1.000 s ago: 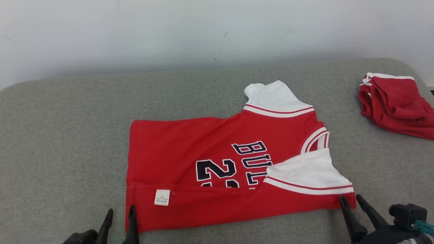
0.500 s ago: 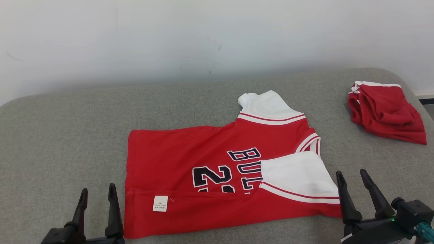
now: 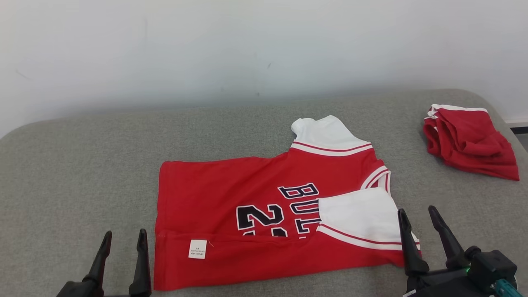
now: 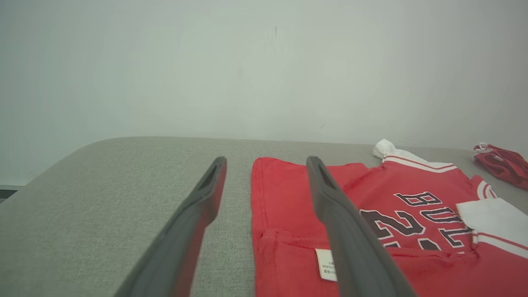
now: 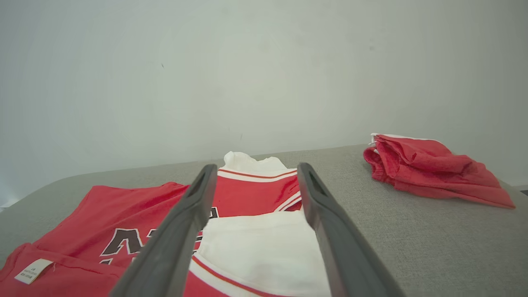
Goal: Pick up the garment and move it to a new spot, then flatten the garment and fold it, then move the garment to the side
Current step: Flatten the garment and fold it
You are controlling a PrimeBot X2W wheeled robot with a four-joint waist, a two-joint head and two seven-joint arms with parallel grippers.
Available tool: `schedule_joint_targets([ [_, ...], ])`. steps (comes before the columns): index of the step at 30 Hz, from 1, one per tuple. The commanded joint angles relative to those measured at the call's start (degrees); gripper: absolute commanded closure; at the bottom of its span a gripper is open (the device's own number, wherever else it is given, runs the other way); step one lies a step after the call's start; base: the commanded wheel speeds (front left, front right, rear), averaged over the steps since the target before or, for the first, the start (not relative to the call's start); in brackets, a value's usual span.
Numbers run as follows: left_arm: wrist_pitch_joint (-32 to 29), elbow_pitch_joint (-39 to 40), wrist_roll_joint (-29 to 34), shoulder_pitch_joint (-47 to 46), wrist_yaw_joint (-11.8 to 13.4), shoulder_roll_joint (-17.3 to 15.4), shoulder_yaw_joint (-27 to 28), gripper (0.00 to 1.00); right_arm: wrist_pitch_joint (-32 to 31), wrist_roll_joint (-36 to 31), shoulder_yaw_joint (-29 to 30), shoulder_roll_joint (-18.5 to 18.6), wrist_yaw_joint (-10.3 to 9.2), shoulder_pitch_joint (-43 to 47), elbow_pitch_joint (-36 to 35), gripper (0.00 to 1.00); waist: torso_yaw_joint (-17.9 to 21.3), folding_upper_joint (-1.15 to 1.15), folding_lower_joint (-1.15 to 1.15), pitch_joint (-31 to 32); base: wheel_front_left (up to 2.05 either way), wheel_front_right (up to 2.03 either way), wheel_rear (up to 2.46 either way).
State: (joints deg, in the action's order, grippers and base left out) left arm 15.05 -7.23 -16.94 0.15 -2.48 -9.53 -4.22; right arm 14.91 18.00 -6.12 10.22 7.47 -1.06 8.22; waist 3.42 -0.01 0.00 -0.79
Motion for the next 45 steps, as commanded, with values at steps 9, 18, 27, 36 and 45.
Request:
schedule_joint_targets([
  [9, 0.2, 0.4, 2.2, 2.9, -0.6, 1.2, 2.6, 0.00, 0.3, -1.0, 1.2, -1.7, 0.01, 2.5, -1.0, 0.00, -1.2, 0.01, 0.00, -0.1, 0.00, 0.00, 0.00],
  [18, 0.2, 0.7, 3.3, 3.8, -1.4, 2.5, 4.1, 0.00, 0.3, -1.2, 1.2, -1.6, 0.00, 2.9, -0.6, 0.00, -1.4, 0.01, 0.00, -0.2, 0.00, 0.00, 0.00],
  [27, 0.2, -0.6, 4.4, 2.3, -2.0, 3.1, 4.4, 0.00, 0.2, -1.7, 1.1, -0.5, 0.01, 1.6, 0.8, 0.00, -1.3, 0.01, 0.00, -0.8, 0.00, 0.00, 0.00],
  [36, -1.8, -4.8, 3.5, -7.5, -3.6, -0.2, 3.4, 0.00, -2.6, 0.7, -0.7, 2.9, 0.01, -6.9, 5.6, 0.00, -1.2, 0.01, 0.00, -4.8, 0.00, 0.00, 0.00],
  [45, -8.5, -9.9, -1.1, -23.5, -5.0, -4.0, -0.5, 0.00, -8.4, 4.2, -3.6, 8.3, 0.01, -22.1, 10.9, 0.00, -1.3, 0.01, 0.00, -12.4, 0.00, 0.00, 0.00],
])
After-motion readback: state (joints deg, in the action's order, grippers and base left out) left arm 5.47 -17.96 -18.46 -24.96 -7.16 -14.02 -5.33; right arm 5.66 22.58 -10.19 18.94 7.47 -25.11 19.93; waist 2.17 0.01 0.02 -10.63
